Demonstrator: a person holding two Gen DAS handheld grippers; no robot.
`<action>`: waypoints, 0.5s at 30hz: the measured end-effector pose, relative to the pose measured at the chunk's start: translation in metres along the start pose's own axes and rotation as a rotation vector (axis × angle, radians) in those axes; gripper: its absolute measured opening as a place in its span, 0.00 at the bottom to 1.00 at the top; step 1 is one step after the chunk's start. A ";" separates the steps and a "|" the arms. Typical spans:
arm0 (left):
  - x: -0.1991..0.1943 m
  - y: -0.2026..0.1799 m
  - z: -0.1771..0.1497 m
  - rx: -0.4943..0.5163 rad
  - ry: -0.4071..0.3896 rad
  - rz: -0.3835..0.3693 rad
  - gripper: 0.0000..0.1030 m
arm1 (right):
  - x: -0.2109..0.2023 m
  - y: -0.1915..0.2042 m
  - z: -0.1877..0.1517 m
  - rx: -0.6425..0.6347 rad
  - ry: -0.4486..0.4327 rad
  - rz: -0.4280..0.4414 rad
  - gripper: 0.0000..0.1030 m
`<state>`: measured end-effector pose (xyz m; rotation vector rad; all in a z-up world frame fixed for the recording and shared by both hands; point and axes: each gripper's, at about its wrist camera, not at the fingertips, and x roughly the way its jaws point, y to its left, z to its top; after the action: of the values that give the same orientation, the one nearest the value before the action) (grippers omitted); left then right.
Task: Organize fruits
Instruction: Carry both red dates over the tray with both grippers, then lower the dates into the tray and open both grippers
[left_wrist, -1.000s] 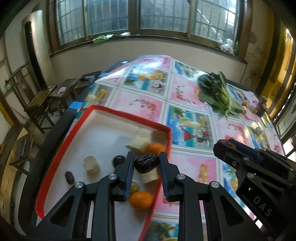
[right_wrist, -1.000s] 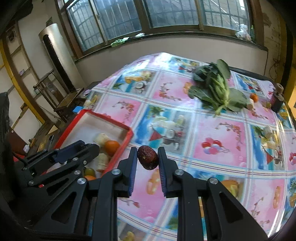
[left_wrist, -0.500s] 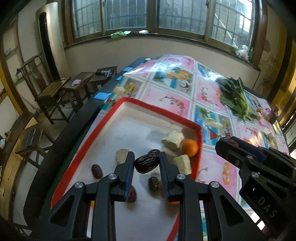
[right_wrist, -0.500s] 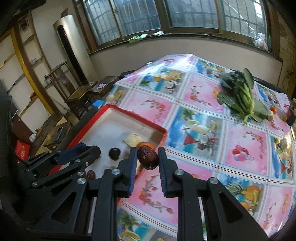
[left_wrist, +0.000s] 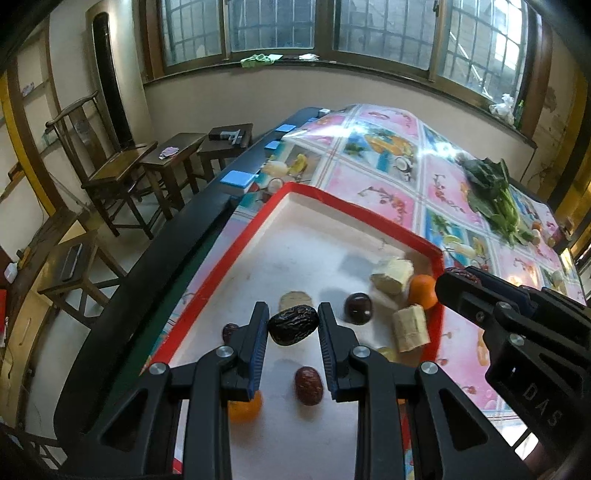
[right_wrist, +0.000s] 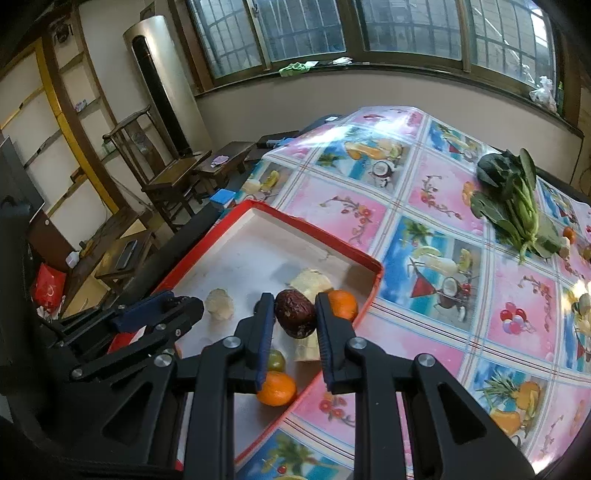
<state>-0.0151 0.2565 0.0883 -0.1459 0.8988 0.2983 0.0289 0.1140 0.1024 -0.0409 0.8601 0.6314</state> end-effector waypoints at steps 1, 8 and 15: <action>0.001 0.001 0.000 -0.001 0.001 0.003 0.25 | 0.001 0.001 0.000 0.000 0.003 0.002 0.24; 0.016 0.014 -0.001 0.000 0.025 0.026 0.25 | 0.018 0.010 0.005 -0.005 0.023 0.009 0.24; 0.028 0.018 0.006 0.013 0.030 0.037 0.25 | 0.038 0.012 0.010 -0.001 0.050 0.005 0.23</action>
<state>-0.0001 0.2804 0.0699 -0.1225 0.9339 0.3250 0.0479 0.1454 0.0847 -0.0560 0.9082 0.6377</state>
